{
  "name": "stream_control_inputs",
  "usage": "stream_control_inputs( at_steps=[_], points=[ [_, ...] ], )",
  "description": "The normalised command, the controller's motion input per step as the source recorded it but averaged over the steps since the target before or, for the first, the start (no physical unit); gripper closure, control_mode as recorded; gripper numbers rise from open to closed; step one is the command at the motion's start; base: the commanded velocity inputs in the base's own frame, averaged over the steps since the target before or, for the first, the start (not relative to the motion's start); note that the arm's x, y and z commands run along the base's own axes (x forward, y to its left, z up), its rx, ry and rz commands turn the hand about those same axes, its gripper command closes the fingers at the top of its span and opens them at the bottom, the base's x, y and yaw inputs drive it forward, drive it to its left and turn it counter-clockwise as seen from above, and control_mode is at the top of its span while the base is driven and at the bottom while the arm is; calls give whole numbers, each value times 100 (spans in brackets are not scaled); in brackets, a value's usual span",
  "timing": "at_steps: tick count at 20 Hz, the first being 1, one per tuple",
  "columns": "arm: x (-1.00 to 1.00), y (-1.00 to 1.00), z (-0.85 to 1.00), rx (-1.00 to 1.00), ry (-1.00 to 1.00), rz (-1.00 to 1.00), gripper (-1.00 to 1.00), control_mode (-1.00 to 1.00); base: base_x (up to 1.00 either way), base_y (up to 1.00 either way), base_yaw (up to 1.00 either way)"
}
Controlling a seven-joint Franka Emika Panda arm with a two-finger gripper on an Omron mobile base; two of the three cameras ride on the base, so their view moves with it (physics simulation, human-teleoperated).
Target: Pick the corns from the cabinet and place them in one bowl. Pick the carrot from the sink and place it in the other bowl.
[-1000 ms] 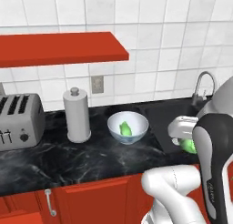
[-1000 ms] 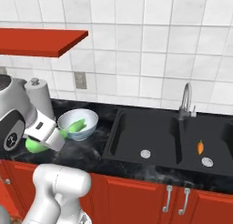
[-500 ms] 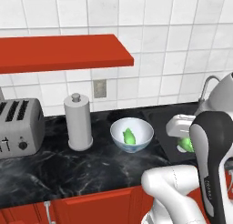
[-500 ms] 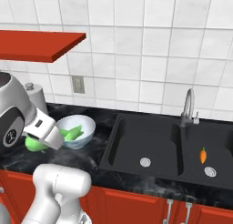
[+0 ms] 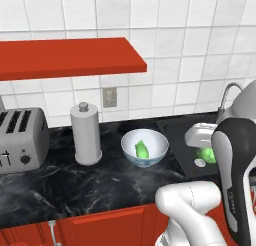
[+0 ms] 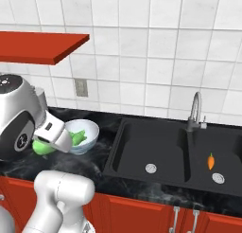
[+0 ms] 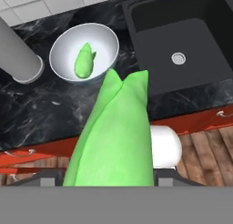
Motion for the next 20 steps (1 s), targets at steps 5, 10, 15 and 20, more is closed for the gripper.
stream_control_inputs(
  at_steps=[5,10,15,20],
  points=[
    [61,-11,-5,2,-4,5,100,-100,0,0,0],
    [68,-10,0,0,0,0,100,-100,0,0,0],
    [60,1,-20,-4,-1,-9,100,-100,0,0,0],
    [36,0,-47,0,-5,-6,100,-100,0,0,0]
  ],
)
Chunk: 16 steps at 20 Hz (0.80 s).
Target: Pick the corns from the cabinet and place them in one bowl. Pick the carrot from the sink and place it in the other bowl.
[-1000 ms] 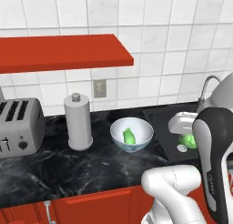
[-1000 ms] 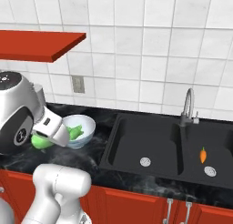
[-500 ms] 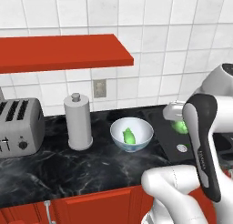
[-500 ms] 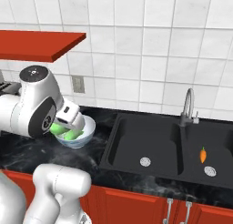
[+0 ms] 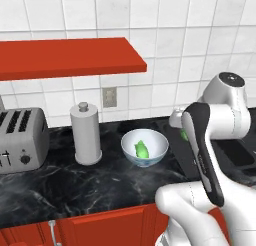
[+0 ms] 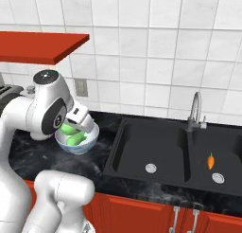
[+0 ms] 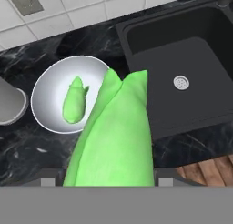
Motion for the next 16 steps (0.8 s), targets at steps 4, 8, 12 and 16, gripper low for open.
stream_control_inputs(
  at_steps=[4,8,12,16],
  points=[
    [13,0,-55,0,-12,0,100,-100,0,0,0],
    [3,0,-34,0,-3,0,100,-100,0,0,0],
    [0,0,-2,0,0,9,100,-100,0,0,0],
    [4,-1,18,0,3,15,100,-100,0,0,0]
  ],
)
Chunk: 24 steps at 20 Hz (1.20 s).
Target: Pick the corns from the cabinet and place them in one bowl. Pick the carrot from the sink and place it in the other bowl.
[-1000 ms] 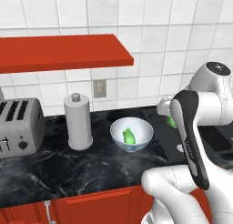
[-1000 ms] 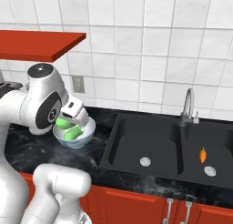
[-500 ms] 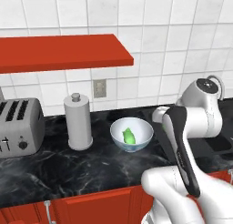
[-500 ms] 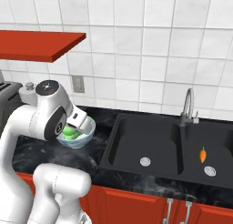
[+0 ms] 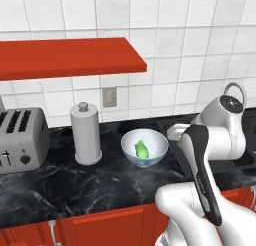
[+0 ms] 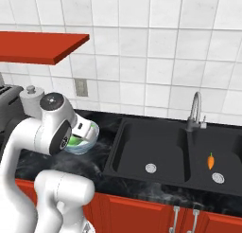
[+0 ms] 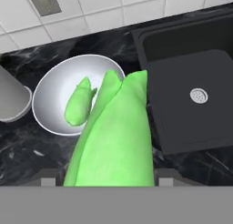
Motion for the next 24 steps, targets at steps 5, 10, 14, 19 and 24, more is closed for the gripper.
stream_control_inputs(
  at_steps=[5,10,14,19,24],
  points=[
    [6,0,15,0,4,10,100,-100,0,0,0],
    [34,1,1,0,4,0,100,-100,0,0,0],
    [43,6,-4,0,0,0,100,-100,0,0,0],
    [53,10,-12,0,0,0,100,-100,0,0,0],
    [51,15,-6,0,0,0,100,-100,0,0,0]
  ],
)
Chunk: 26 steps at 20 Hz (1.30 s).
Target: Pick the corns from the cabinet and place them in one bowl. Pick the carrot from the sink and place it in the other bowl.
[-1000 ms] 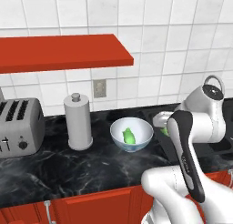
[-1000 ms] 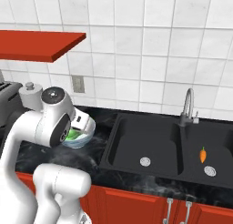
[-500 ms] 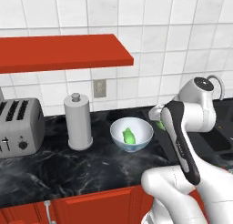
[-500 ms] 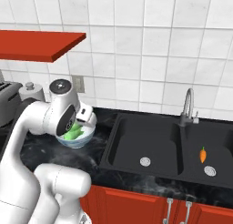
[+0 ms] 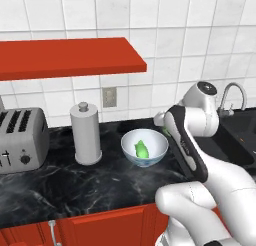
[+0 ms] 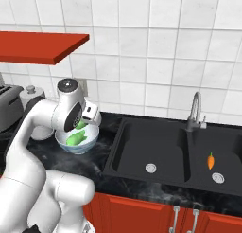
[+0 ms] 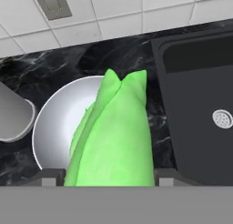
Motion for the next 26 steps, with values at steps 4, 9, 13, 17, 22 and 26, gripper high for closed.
stream_control_inputs(
  at_steps=[4,9,13,17,22,26],
  points=[
    [46,8,-22,0,0,0,100,-100,0,0,0],
    [21,13,-20,0,1,0,100,-100,0,0,0],
    [5,23,-25,0,0,0,100,-100,0,0,0],
    [0,28,-16,-8,-2,0,100,-100,0,0,0],
    [0,9,-11,-17,-6,0,100,-100,0,0,0],
    [5,1,-9,-12,-3,1,100,-100,0,0,0]
  ],
)
